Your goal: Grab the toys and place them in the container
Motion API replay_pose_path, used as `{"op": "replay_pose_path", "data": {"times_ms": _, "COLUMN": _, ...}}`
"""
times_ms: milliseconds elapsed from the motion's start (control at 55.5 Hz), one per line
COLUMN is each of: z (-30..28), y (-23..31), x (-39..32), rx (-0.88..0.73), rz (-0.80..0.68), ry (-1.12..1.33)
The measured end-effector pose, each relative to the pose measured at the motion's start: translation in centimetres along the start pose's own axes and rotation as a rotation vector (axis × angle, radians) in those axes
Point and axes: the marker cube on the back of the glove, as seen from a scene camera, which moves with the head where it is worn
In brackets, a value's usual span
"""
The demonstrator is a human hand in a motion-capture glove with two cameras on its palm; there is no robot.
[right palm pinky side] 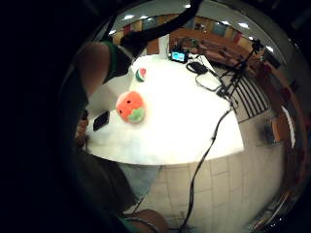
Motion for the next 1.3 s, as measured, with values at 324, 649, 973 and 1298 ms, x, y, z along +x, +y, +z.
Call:
{"op": "replay_pose_path", "data": {"times_ms": 324, "z": 0.1, "y": 0.3, "x": 0.5, "rx": -0.007, "rz": 0.011, "ry": -0.005}}
{"op": "replay_pose_path", "data": {"times_ms": 649, "z": 3.9, "y": -2.0, "x": -0.2, "rx": -0.022, "rz": 0.014, "ry": -0.029}}
{"op": "replay_pose_path", "data": {"times_ms": 973, "z": 17.1, "y": -7.3, "x": -2.0, "rx": -0.191, "rz": 0.017, "ry": 0.025}}
{"op": "replay_pose_path", "data": {"times_ms": 1298, "z": 26.3, "y": -8.5, "x": -0.8, "rx": -0.211, "rz": -0.01, "ry": 0.203}}
